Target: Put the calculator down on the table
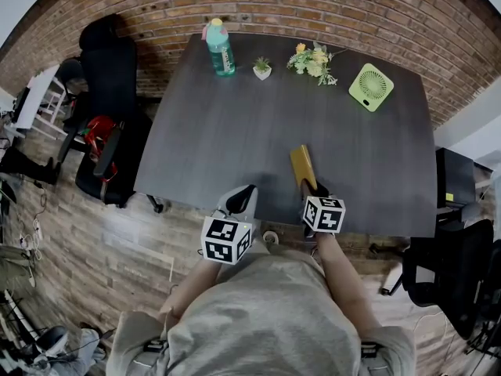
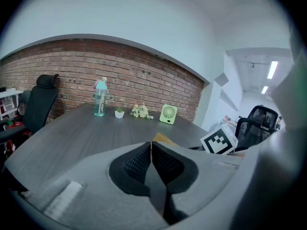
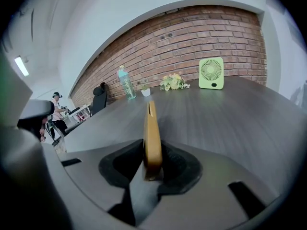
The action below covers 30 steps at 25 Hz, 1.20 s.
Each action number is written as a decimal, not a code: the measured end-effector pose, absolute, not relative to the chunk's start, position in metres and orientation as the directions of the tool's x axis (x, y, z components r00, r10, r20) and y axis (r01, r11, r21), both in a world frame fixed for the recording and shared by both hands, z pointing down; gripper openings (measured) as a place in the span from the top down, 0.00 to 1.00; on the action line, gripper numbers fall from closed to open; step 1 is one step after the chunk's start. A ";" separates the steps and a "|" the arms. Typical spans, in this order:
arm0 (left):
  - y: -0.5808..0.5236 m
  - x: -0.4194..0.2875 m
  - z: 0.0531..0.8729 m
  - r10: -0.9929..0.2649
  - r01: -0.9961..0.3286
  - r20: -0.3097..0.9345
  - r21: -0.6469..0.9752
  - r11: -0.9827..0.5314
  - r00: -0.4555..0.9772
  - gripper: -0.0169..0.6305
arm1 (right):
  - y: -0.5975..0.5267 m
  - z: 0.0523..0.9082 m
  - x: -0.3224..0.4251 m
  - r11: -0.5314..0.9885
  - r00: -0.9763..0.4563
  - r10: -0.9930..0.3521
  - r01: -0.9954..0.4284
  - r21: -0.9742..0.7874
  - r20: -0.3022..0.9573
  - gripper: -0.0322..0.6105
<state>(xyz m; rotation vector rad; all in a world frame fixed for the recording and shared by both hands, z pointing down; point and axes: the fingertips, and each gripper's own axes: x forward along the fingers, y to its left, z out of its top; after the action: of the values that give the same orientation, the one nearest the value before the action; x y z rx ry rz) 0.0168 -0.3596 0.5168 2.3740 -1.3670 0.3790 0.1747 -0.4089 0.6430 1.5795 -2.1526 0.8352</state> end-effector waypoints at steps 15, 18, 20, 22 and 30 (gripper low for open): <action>-0.361 0.023 0.519 -0.765 -0.867 0.411 0.183 -0.464 0.496 0.94 | -0.419 0.652 0.196 0.187 -0.304 -0.739 -0.950 -0.251 0.601 0.71; -0.361 0.026 0.519 -0.764 -0.865 0.410 0.182 -0.467 0.499 0.94 | -0.421 0.655 0.203 0.172 -0.292 -0.743 -0.953 -0.249 0.602 0.68; -0.361 0.028 0.520 -0.760 -0.863 0.413 0.181 -0.471 0.502 0.94 | -0.422 0.656 0.206 0.163 -0.290 -0.744 -0.953 -0.257 0.602 0.66; -0.360 0.030 0.521 -0.756 -0.860 0.415 0.180 -0.477 0.506 0.94 | -0.422 0.658 0.208 0.156 -0.289 -0.743 -0.952 -0.265 0.603 0.65; -0.361 0.035 0.520 -0.751 -0.855 0.416 0.175 -0.488 0.513 0.94 | -0.423 0.660 0.215 0.136 -0.273 -0.751 -0.955 -0.264 0.602 0.63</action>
<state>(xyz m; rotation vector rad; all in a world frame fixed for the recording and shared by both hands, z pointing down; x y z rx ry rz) 0.0354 -0.3614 0.5200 2.4004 -1.3325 0.4045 0.2146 -0.4229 0.6603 1.6521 -2.0948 0.8820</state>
